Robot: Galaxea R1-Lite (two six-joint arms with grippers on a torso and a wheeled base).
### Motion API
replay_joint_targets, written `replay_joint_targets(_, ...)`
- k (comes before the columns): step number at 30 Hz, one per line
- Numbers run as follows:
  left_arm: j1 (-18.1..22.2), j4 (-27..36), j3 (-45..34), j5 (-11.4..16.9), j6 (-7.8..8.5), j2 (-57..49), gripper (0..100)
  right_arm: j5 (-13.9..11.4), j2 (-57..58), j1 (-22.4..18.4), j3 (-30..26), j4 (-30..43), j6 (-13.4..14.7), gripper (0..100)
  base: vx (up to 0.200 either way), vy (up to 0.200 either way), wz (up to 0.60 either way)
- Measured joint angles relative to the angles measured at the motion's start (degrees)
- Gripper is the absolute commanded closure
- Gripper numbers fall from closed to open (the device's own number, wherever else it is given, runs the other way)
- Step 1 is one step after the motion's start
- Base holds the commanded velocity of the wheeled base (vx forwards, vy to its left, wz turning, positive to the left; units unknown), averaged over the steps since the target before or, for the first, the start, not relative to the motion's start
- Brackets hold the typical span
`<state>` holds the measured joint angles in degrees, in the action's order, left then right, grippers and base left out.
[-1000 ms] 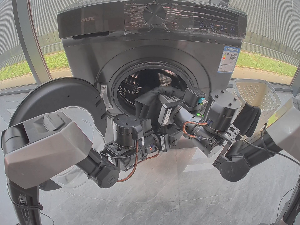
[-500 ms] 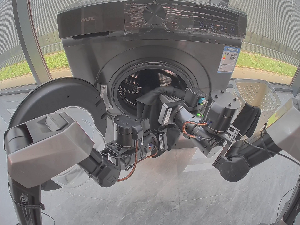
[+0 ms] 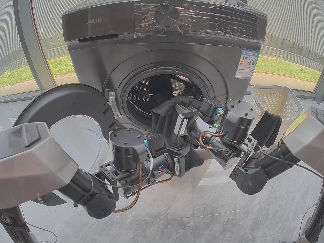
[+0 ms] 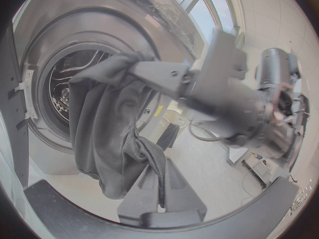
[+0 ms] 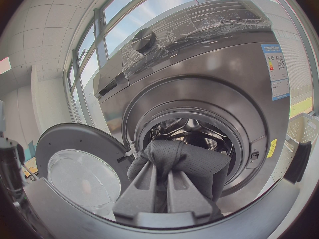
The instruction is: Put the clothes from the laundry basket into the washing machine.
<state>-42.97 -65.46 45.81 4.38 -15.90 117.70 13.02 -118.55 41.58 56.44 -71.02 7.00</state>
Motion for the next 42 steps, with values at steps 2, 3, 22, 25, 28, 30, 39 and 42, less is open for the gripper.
replay_joint_targets(2, -0.55, -1.24, -1.52, 0.24, 0.02, -1.35, 100, -0.4, -0.29, -0.1, 0.09, -0.83, 0.06, 0, 0.0, 0.0, 0.0)
replay_joint_targets(3, -0.74, -1.93, -2.1, 0.29, 0.02, -1.83, 100, -0.57, -0.4, -0.1, 0.09, -1.01, 0.09, 0, 0.0, 0.0, 0.0)
replay_joint_targets(22, 2.12, -5.8, -3.01, 0.02, -0.27, -4.39, 100, -0.27, 0.06, -3.3, -1.38, -0.57, 1.54, 0, 0.0, 0.0, 0.0)
replay_joint_targets(25, 3.43, -6.7, -2.29, -0.11, -0.46, -4.41, 100, -0.22, 0.61, -5.45, -3.06, -0.77, 1.49, 0, 0.0, 0.0, 0.0)
replay_joint_targets(28, 4.33, -7.51, -2.02, -0.2, -0.57, -4.44, 100, -0.44, 1.07, -7.0, -4.79, -0.93, 1.38, 0, 0.0, 0.0, 0.0)
replay_joint_targets(30, 4.88, -8.19, -1.91, -0.22, -0.61, -4.5, 100, -0.6, 1.39, -8.46, -6.64, -1.04, 1.29, 0, 0.0, 0.0, 0.0)
replay_joint_targets(39, 6.12, -9.34, -1.8, -0.35, -0.79, -6.34, 100, -3.91, 1.9, -10.85, -15.9, -3.86, 1.05, 0, 0.0, 0.0, 0.0)
replay_joint_targets(42, 6.18, -9.4, -2.02, -0.3, -0.77, -7.64, 100, -5.52, 1.72, -11.15, -18.49, -4.63, 1.01, 0, 0.0, 0.0, 0.0)
